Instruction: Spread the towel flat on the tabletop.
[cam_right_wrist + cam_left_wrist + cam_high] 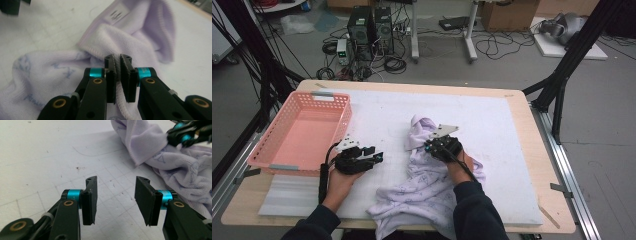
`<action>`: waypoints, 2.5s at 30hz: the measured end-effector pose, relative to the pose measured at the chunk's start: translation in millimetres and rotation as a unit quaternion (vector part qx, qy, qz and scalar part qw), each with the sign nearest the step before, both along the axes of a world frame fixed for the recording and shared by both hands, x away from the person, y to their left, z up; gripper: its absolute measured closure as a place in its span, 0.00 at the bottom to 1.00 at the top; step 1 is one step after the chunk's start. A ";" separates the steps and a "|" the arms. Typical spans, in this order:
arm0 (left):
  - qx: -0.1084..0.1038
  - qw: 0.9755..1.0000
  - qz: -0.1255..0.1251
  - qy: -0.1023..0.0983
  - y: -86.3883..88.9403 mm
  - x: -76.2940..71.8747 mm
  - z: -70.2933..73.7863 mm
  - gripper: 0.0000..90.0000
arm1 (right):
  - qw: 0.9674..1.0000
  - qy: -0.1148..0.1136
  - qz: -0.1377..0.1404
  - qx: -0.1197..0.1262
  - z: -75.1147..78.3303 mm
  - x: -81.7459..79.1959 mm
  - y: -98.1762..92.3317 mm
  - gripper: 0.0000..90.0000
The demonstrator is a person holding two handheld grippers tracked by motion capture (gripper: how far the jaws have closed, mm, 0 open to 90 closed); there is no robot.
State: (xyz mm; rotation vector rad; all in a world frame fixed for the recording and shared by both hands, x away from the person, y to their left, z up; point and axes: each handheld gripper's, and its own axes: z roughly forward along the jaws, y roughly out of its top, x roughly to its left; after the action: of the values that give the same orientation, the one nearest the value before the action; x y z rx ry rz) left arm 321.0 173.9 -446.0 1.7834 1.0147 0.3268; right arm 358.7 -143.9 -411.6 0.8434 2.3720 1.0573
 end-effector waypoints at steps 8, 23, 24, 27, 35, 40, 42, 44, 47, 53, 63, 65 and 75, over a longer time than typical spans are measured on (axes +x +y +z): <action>0.001 1.000 -0.003 0.002 -2.4 -0.3 -0.8 0.59 | 0.995 -0.018 -0.094 0.032 16.7 0.0 -52.9 0.93; -0.004 1.000 -0.010 0.009 -7.2 2.3 -3.7 0.58 | 0.941 0.012 -0.332 0.062 5.8 -8.7 -165.6 0.93; -0.005 1.000 -0.011 0.009 -8.3 3.2 -4.0 0.58 | 0.938 0.019 -0.342 0.057 2.9 -10.3 -170.9 0.93; -0.010 1.000 -0.015 0.014 -13.4 7.5 -3.4 0.56 | 0.932 0.024 -0.357 0.059 -4.9 -16.6 -182.2 0.81; -0.024 1.000 -0.007 0.017 -30.0 34.4 1.5 0.55 | 0.938 -0.012 -0.333 0.091 -0.7 -45.7 -191.2 0.70; -0.021 0.999 -0.021 0.026 -57.2 58.8 9.1 0.58 | 0.951 -0.012 -0.296 0.083 -7.5 -53.7 -183.1 0.68; -0.014 0.999 -0.033 0.036 -71.0 68.1 9.0 0.59 | 0.957 -0.010 -0.280 0.078 -10.6 -54.1 -179.9 0.68; -0.008 0.998 -0.041 0.043 -87.1 74.4 5.4 0.61 | 0.960 -0.010 -0.270 0.073 -11.6 -53.9 -178.3 0.67; 0.010 0.997 -0.057 0.055 -112.2 81.3 -0.7 0.61 | 0.961 -0.008 -0.265 0.071 -11.9 -55.0 -178.3 0.67; 0.055 0.991 -0.109 0.053 -152.9 78.3 -5.8 0.61 | 0.962 -0.003 -0.262 0.083 -13.7 -57.5 -181.4 0.67; 0.118 0.982 -0.144 0.006 -168.0 63.6 -1.6 0.92 | 0.961 -0.003 -0.260 0.096 -12.7 -57.7 -178.6 0.67; 0.110 0.985 -0.134 0.022 -160.9 65.8 -0.1 0.93 | 0.962 -0.004 -0.257 0.094 -13.0 -57.6 -177.5 0.67; 0.068 0.996 -0.053 0.032 -85.0 64.6 11.7 0.93 | 0.964 -0.001 -0.249 0.098 -13.1 -58.9 -174.6 0.67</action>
State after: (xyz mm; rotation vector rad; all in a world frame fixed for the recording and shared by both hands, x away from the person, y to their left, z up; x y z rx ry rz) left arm 385.6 88.9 -434.4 1.9738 0.9566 0.2793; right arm 299.8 -318.5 -424.6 1.4137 1.9130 1.0777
